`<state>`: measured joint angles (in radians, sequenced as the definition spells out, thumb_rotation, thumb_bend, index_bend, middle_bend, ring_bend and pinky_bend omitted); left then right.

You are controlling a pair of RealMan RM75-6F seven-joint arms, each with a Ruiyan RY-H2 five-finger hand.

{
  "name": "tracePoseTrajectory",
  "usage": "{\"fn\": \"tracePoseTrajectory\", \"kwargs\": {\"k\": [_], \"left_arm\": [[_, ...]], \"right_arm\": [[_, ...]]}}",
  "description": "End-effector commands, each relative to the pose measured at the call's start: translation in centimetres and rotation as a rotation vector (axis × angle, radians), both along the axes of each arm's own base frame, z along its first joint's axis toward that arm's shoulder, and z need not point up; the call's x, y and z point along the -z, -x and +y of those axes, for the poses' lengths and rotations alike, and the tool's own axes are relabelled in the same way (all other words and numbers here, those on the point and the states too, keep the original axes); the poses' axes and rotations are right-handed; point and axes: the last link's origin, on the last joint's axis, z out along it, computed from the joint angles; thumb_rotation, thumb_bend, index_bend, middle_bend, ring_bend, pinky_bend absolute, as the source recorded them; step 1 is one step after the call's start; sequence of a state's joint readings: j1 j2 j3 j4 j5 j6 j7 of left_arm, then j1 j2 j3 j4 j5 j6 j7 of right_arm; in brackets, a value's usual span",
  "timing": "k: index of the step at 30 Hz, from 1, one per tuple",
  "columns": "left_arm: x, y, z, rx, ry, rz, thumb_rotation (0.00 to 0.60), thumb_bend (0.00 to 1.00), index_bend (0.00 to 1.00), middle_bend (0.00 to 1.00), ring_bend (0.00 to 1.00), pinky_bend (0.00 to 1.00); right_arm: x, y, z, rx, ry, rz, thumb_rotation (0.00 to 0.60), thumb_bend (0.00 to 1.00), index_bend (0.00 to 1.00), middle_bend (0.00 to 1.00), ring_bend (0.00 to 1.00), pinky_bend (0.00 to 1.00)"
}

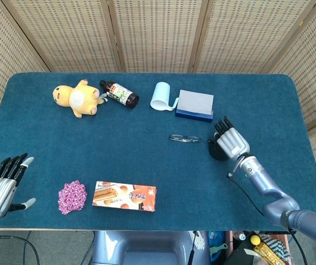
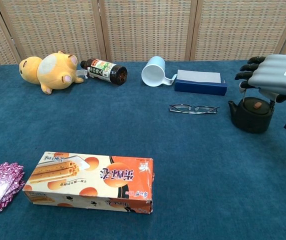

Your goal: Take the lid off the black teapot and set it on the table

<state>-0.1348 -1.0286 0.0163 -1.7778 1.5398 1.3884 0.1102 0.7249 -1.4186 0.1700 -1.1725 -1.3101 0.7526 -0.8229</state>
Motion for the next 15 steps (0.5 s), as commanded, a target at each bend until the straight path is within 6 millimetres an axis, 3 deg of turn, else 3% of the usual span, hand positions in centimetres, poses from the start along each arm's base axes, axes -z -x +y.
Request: {"fn": "tracePoseTrajectory", "kwargs": {"k": [1, 4, 7, 12, 15], "left_arm": [[0.0, 0.0, 0.0, 0.000, 0.001, 0.000, 0.600, 0.11, 0.00, 0.00, 0.00, 0.00], [0.1, 0.0, 0.0, 0.000, 0.002, 0.000, 0.600, 0.11, 0.00, 0.00, 0.00, 0.00], [0.1, -0.1, 0.0, 0.001, 0.002, 0.001, 0.600, 0.11, 0.00, 0.00, 0.00, 0.00], [0.1, 0.0, 0.0, -0.001, 0.005, 0.001, 0.600, 0.11, 0.00, 0.00, 0.00, 0.00], [0.1, 0.0, 0.0, -0.001, 0.005, 0.000, 0.600, 0.11, 0.00, 0.00, 0.00, 0.00]], "right_arm": [[-0.2, 0.3, 0.0, 0.024, 0.013, 0.012, 0.600, 0.95, 0.26, 0.16, 0.00, 0.04], [-0.4, 0.4, 0.0, 0.038, 0.025, 0.015, 0.600, 0.95, 0.26, 0.13, 0.00, 0.04], [-0.5, 0.2, 0.1, 0.052, 0.029, -0.001, 0.600, 0.93, 0.19, 0.05, 0.00, 0.04], [-1.1, -1.0, 0.0, 0.034, 0.065, -0.085, 0.600, 0.54, 0.13, 0.00, 0.00, 0.04], [-1.5, -1.7, -0.2, 0.026, 0.091, -0.169, 0.600, 0.36, 0.13, 0.00, 0.00, 0.04]]}}
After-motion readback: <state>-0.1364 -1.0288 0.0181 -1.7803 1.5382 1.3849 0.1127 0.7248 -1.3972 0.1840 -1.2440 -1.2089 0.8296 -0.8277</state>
